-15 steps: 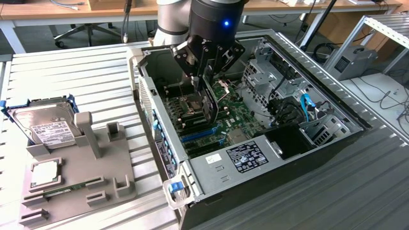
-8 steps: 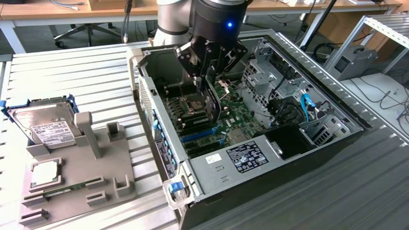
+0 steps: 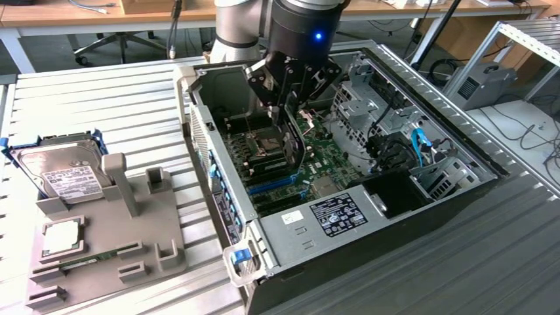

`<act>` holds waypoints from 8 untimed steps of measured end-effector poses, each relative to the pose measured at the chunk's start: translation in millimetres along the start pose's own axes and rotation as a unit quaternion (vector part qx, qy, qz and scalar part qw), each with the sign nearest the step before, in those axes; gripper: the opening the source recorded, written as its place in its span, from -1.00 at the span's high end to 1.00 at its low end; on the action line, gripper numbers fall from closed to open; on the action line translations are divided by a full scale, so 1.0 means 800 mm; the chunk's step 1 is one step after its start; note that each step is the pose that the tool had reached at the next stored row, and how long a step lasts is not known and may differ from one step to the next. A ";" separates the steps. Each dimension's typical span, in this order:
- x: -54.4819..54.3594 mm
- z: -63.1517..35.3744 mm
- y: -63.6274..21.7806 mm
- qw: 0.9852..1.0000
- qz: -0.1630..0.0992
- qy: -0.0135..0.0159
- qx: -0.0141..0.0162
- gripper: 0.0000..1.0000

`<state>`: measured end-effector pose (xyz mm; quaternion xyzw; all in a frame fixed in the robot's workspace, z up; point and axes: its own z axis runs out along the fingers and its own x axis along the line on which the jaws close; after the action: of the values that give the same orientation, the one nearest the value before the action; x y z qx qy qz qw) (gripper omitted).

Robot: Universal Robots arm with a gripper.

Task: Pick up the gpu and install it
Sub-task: 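Pick up the gpu and move the gpu toward the slot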

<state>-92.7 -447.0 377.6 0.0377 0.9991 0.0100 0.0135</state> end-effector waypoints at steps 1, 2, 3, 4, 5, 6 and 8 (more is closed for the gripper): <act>-0.001 0.000 0.000 1.000 0.000 0.000 0.000 0.48; -0.001 0.001 0.000 1.000 0.000 0.000 0.000 0.48; -0.002 0.001 0.000 1.000 0.000 0.000 0.000 0.48; -0.002 0.002 0.000 1.000 0.000 0.000 0.000 0.48; -0.003 0.002 0.000 1.000 0.000 0.000 0.000 0.48; -0.004 0.003 0.000 1.000 0.000 0.000 0.000 0.48; -0.005 0.003 0.001 1.000 0.000 0.000 0.000 0.48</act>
<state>-88.5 -446.8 375.0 0.0377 0.9991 0.0100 0.0135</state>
